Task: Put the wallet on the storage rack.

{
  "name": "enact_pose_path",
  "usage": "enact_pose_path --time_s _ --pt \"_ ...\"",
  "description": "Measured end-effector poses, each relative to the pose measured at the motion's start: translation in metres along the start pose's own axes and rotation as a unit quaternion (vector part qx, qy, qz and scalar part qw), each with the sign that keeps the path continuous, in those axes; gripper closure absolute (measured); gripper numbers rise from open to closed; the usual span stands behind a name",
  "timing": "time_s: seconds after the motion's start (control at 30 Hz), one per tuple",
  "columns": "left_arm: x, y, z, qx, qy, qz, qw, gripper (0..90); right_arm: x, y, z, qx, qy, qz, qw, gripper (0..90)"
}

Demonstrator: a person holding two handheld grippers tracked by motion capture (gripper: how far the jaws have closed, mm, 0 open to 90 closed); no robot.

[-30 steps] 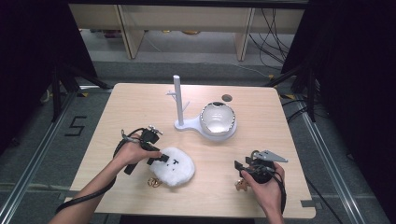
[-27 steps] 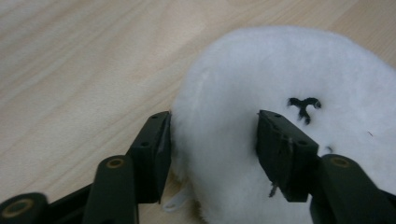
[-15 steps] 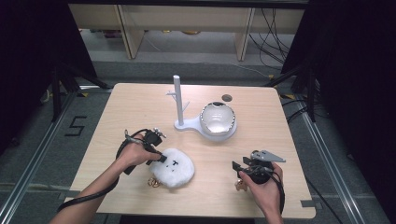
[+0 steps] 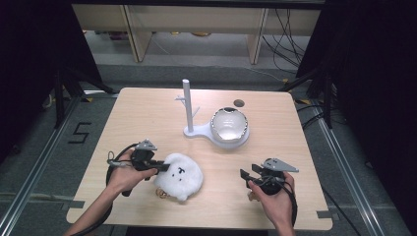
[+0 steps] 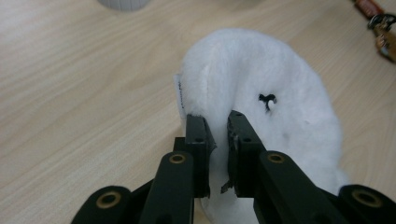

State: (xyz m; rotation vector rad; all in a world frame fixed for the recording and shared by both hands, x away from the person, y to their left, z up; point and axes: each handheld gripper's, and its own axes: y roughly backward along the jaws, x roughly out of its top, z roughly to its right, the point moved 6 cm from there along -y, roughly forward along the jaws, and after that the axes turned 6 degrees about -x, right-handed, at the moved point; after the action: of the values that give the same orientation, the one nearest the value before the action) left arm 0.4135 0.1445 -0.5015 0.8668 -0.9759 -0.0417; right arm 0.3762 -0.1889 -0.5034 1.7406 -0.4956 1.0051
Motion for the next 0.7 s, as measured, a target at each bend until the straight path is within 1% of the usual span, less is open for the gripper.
enact_pose_path --time_s 0.03,0.07,0.1,0.13,0.17,0.2,0.23,0.27,0.3,0.33,0.37,0.4,0.43,0.47,0.5,0.53,0.57,0.6,0.63,0.67,0.7 --pt "0.000 0.000 0.000 0.000 0.000 0.000 1.0000 80.1 0.000 0.000 0.000 0.000 0.000 0.000 1.0000 47.9" --pt "0.001 0.004 0.005 0.000 -0.001 0.035 0.9994 80.0 0.001 0.000 -0.002 0.000 0.001 0.007 1.0000 47.9" --pt "0.001 0.004 0.005 0.000 -0.001 0.035 0.9994 80.0 0.002 -0.001 -0.002 -0.004 0.007 0.012 0.9999 47.9" --pt "0.002 0.007 0.008 0.000 -0.002 0.061 0.9981 80.0 0.003 -0.001 -0.003 -0.002 0.006 0.014 0.9999 47.9" --pt "0.002 0.009 0.008 0.001 -0.007 0.067 0.9978 80.0 0.004 0.000 -0.005 -0.003 0.002 0.015 0.9999 47.9" --pt "0.003 0.009 0.010 0.001 -0.002 0.084 0.9965 80.1 0.005 0.000 -0.007 0.009 0.001 0.020 0.9998 47.9" --pt "0.003 0.009 0.010 0.001 -0.002 0.084 0.9965 80.1 0.005 0.000 -0.007 0.009 0.001 0.020 0.9998 47.9" --pt "0.006 0.012 0.012 0.001 -0.003 0.106 0.9944 80.1 0.007 0.001 -0.010 0.008 -0.002 0.024 0.9997 48.0" --pt "0.008 0.014 0.013 -0.001 -0.004 0.114 0.9935 80.1 0.007 0.002 -0.014 0.011 -0.018 0.023 0.9995 47.9" --pt "0.009 0.016 0.014 0.003 -0.002 0.123 0.9924 80.2 0.009 0.003 -0.014 0.012 -0.013 0.030 0.9994 47.9" --pt "0.009 0.016 0.014 0.003 -0.002 0.123 0.9924 80.2 0.009 0.003 -0.014 0.012 -0.013 0.030 0.9994 47.9" --pt "0.014 0.019 0.015 0.005 -0.002 0.146 0.9892 80.2 0.012 0.003 -0.013 0.013 0.004 0.040 0.9991 48.1" --pt "0.014 0.019 0.015 0.005 -0.002 0.146 0.9892 80.2 0.012 0.003 -0.013 0.013 0.004 0.040 0.9991 48.1" --pt "0.018 0.022 0.017 0.005 -0.002 0.166 0.9862 80.2 0.017 0.005 -0.016 0.019 -0.001 0.050 0.9986 48.2" --pt "0.018 0.022 0.017 0.005 -0.002 0.166 0.9862 80.2 0.017 0.005 -0.016 0.019 -0.001 0.050 0.9986 48.2" --pt "0.023 0.025 0.020 0.008 -0.004 0.183 0.9830 80.3 0.022 0.007 -0.020 0.024 -0.012 0.067 0.9974 49.1" --pt "0.023 0.025 0.020 0.008 -0.004 0.183 0.9830 80.3 0.022 0.007 -0.020 0.024 -0.012 0.067 0.9974 49.1" --pt "0.028 0.028 0.022 0.014 -0.010 0.197 0.9802 80.3 0.028 0.008 -0.023 0.029 -0.011 0.083 0.9961 49.3" --pt "0.028 0.028 0.022 0.014 -0.010 0.197 0.9802 80.3 0.028 0.008 -0.023 0.029 -0.011 0.083 0.9961 49.3" --pt "0.031 0.029 0.024 0.014 -0.011 0.205 0.9786 80.3 0.030 0.008 -0.025 0.033 -0.010 0.089 0.9954 49.3" --pt "0.032 0.030 0.025 0.016 -0.014 0.211 0.9773 80.3 0.033 0.009 -0.029 0.035 -0.016 0.091 0.9951 49.3"
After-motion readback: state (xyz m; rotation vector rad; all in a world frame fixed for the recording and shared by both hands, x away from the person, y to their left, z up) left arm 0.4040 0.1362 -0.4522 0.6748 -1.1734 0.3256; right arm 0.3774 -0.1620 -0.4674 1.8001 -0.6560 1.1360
